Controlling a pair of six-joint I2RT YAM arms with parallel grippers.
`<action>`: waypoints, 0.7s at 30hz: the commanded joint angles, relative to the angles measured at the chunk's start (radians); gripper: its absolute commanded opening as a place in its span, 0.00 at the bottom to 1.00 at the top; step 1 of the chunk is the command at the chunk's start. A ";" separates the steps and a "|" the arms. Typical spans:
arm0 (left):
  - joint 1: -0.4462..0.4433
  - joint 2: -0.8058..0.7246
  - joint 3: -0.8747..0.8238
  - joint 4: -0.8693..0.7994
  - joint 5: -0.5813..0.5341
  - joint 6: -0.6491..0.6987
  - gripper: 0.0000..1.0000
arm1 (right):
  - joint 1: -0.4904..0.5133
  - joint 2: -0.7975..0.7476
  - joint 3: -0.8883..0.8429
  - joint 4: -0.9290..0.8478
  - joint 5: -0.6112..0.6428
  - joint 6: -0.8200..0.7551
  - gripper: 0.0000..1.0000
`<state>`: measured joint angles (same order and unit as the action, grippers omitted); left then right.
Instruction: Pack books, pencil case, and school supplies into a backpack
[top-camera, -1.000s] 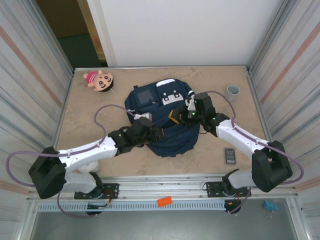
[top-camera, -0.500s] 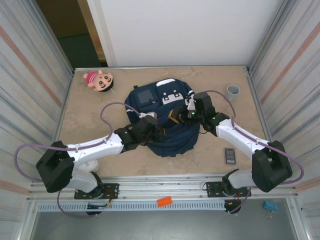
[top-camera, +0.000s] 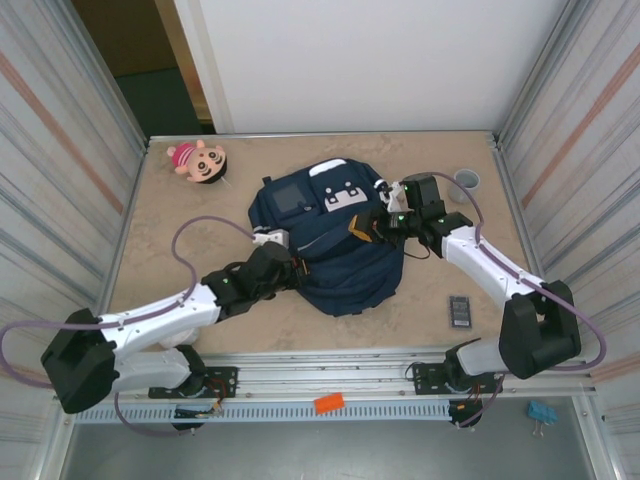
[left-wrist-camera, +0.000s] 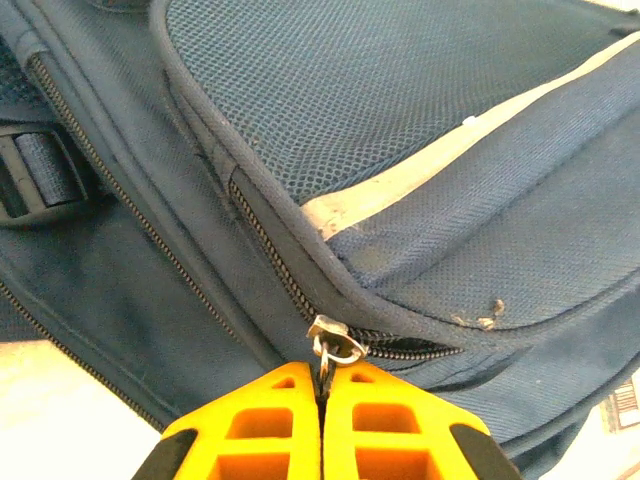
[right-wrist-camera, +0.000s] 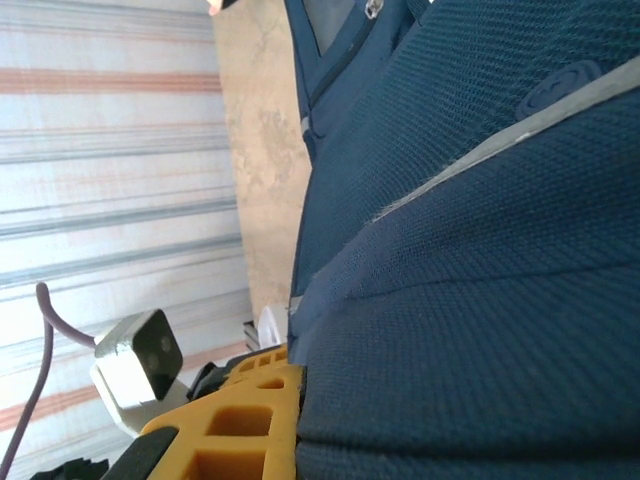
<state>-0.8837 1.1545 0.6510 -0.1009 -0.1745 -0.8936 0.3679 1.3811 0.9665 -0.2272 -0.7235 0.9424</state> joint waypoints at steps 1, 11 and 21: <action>0.037 -0.035 -0.045 -0.034 -0.040 0.012 0.00 | -0.021 -0.007 0.037 0.028 0.027 -0.031 0.10; 0.053 0.073 0.038 0.121 0.139 0.073 0.00 | 0.175 -0.020 -0.104 0.248 0.220 0.165 0.49; 0.052 0.038 0.027 0.099 0.125 0.092 0.00 | 0.232 0.069 -0.067 0.278 0.242 0.166 0.09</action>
<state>-0.8371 1.2308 0.6510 -0.0189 -0.0235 -0.8341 0.6086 1.4467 0.8646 0.0376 -0.4923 1.1191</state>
